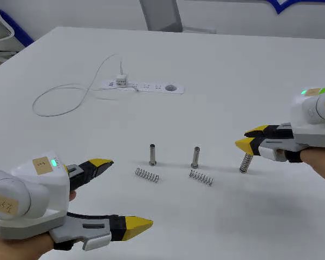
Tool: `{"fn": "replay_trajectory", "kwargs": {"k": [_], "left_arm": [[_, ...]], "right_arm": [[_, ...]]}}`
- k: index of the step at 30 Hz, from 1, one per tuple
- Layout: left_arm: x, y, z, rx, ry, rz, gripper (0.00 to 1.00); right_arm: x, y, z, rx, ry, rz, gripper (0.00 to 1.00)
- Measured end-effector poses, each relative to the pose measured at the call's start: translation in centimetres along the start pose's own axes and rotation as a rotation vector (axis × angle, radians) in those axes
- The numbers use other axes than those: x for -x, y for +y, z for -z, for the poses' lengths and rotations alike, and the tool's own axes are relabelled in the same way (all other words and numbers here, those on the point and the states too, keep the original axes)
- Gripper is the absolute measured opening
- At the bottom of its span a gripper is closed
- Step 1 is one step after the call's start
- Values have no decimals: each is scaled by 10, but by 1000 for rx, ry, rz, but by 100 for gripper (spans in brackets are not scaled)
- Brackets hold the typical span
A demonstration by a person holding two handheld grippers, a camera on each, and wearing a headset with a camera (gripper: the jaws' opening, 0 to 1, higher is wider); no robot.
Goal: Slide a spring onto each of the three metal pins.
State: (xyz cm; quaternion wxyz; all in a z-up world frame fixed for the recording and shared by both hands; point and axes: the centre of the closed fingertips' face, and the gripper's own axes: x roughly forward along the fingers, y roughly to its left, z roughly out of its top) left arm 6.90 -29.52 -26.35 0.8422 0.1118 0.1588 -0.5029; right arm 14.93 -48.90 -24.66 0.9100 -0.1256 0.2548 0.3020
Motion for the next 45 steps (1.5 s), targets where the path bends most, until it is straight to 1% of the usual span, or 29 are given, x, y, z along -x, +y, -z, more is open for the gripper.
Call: {"fn": "replay_trajectory", "kwargs": {"k": [4, 7, 11, 12, 18, 21, 25, 28, 32, 39, 42, 45], "left_arm": [[2, 0, 0, -1, -2, -3, 86], [5, 2, 0, 0, -2, -9, 86], [6, 2, 1, 2, -2, -13, 86], [6, 2, 1, 2, -1, -13, 86], [5, 0, 1, 4, -3, -13, 86], [5, -1, 2, 5, -1, -14, 86], [7, 1, 3, 10, -4, -20, 86], [7, 3, 3, 11, -5, -24, 86], [7, 4, 4, 15, -4, -27, 86], [8, 4, 6, 19, -1, -29, 86], [8, 5, 6, 20, -1, -33, 86], [9, 6, 6, 22, -2, -34, 86]], "right_arm": [[-12, 15, 1, 21, 24, -41, 19], [-21, 28, 6, 29, 50, -75, 19], [-31, 41, 13, 35, 82, -113, 19], [-34, 45, 16, 41, 97, -127, 19], [-52, 60, 28, 61, 151, -175, 18], [-61, 64, 32, 64, 171, -194, 18], [-70, 67, 37, 75, 203, -210, 17], [-75, 71, 39, 86, 223, -220, 17], [-82, 73, 45, 109, 256, -227, 17], [-88, 73, 51, 121, 288, -235, 16], [-89, 73, 55, 132, 313, -237, 15], [-90, 74, 56, 137, 322, -243, 15]]}}
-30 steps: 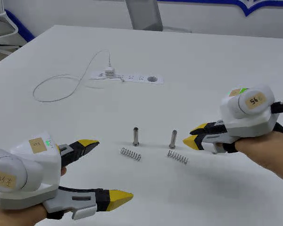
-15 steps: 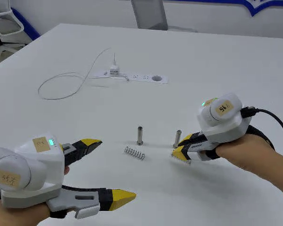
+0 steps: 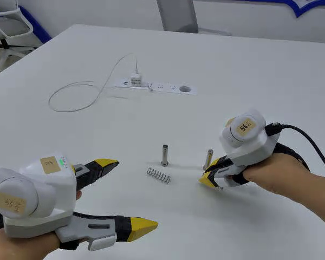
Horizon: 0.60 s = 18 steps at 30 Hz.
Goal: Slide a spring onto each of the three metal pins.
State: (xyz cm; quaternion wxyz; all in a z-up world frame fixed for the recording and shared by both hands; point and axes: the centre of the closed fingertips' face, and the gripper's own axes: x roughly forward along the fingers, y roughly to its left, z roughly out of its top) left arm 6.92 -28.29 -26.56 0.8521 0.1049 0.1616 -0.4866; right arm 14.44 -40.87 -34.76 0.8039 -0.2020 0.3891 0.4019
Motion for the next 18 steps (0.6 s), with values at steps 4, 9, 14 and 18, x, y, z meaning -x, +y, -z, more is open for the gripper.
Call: {"fn": "replay_trajectory", "kwargs": {"k": [4, 9, 14, 18], "left_arm": [[1, 0, 1, 3, 0, -3, 86], [3, 1, 3, 7, 0, -6, 86], [4, 2, 3, 9, -2, -9, 86], [4, 2, 2, 8, -2, -9, 86]], "right_arm": [[-2, -1, 0, 13, 12, 1, 15], [-4, 1, 2, 21, 30, -5, 13], [-4, 2, 3, 27, 37, -7, 12], [0, 3, 2, 27, 28, -5, 12]]}}
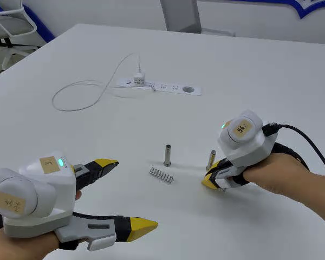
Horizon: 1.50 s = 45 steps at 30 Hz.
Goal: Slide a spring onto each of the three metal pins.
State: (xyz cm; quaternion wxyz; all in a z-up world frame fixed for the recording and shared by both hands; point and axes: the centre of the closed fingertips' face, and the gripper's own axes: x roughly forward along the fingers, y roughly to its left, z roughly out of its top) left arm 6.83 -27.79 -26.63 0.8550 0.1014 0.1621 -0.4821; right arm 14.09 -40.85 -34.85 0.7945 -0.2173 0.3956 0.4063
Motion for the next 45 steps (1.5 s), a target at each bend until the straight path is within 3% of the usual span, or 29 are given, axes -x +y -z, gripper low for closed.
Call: {"fn": "replay_trajectory", "kwargs": {"k": [9, 26, 35, 45], "left_arm": [[-2, -4, -2, -8, 2, 11, 86], [-2, -8, -6, -23, 0, 22, 86], [-2, -9, -7, -26, -5, 24, 86], [-2, -8, -9, -26, -10, 22, 86]], "right_arm": [[21, 1, -14, 10, -64, 19, 12], [46, 4, -20, -6, -132, 47, 12], [77, 8, -49, -7, -226, 52, 12], [100, -13, -73, -31, -308, 100, 12]]}}
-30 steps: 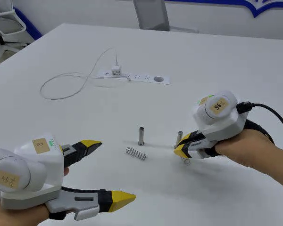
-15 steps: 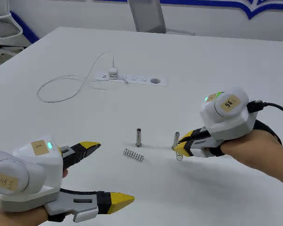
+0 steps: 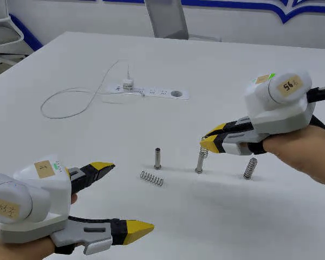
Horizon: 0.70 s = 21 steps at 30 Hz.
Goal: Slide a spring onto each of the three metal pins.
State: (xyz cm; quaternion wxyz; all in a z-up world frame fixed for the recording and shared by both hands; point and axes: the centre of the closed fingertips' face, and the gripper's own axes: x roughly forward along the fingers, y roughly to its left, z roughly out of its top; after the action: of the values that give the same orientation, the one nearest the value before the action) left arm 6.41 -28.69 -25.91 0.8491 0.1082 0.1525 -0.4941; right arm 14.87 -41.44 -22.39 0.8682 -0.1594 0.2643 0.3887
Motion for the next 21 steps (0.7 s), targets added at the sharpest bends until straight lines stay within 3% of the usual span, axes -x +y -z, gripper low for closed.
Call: {"fn": "replay_trajectory", "kwargs": {"k": [7, 21], "left_arm": [[0, 2, 2, 5, 0, -4, 86], [0, 4, 5, 14, 8, -12, 86]], "right_arm": [[-5, -6, -2, -13, -9, 14, 12], [-23, -16, 11, -60, 9, 19, 12]]}}
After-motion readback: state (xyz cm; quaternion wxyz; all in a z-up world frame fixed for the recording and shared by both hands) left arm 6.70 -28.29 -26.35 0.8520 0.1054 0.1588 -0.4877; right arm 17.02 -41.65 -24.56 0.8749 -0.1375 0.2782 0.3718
